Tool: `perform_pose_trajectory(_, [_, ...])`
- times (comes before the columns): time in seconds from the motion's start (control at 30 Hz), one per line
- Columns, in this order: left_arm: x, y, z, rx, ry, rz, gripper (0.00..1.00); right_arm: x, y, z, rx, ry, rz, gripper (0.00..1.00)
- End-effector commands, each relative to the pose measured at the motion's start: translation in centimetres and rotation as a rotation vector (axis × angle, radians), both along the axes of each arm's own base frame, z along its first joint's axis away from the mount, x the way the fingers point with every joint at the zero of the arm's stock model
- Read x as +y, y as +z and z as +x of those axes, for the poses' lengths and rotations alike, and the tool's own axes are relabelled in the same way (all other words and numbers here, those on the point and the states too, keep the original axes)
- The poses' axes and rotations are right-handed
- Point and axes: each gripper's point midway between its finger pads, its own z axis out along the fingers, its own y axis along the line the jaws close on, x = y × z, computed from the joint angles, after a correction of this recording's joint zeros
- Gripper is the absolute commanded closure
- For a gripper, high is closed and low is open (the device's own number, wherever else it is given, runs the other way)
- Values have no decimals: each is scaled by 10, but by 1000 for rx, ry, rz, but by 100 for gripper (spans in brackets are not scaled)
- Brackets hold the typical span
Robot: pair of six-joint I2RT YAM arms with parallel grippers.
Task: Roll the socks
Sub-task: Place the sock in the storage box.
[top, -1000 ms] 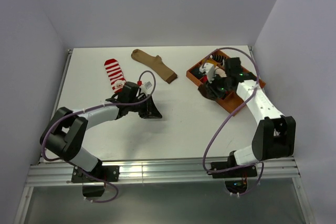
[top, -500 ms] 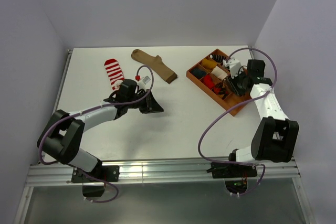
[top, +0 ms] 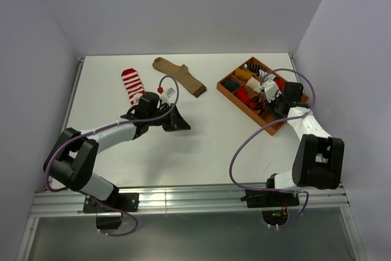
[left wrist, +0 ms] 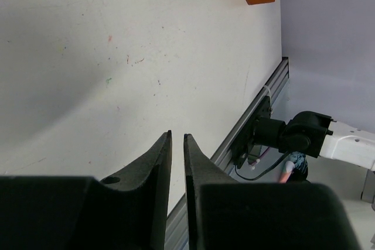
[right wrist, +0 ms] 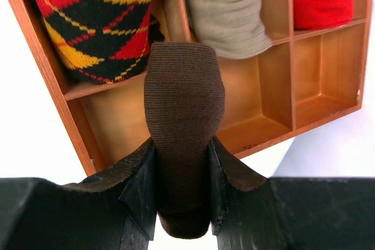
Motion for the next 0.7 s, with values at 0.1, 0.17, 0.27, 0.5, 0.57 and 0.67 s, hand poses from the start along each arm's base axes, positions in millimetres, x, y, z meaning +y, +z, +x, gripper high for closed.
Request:
perform_pose_trajectory(0.1, [-6,13,9,-38,-11,-31,81,-6,1,4,-53,25,-45,100])
perform_pose_trajectory(0.17, [-7,12,9,-35,-14,-29,81,-3,-7,-1,-32,41,-42,100])
perform_pose_trajectory(0.27, [-7,9,9,-26,-17,-26,81,0,-16,-9,-1,65,-34,100])
perform_pose_trajectory(0.5, [-7,6,11,-22,-18,-19,81,9,-35,-25,71,98,3,100])
perform_pose_trajectory(0.57, [-8,6,11,-19,-21,-21,82,15,-37,-26,92,104,36,100])
perform_pose_trajectory(0.67, [-8,6,10,-13,-23,-21,82,23,-42,-29,149,114,94,100])
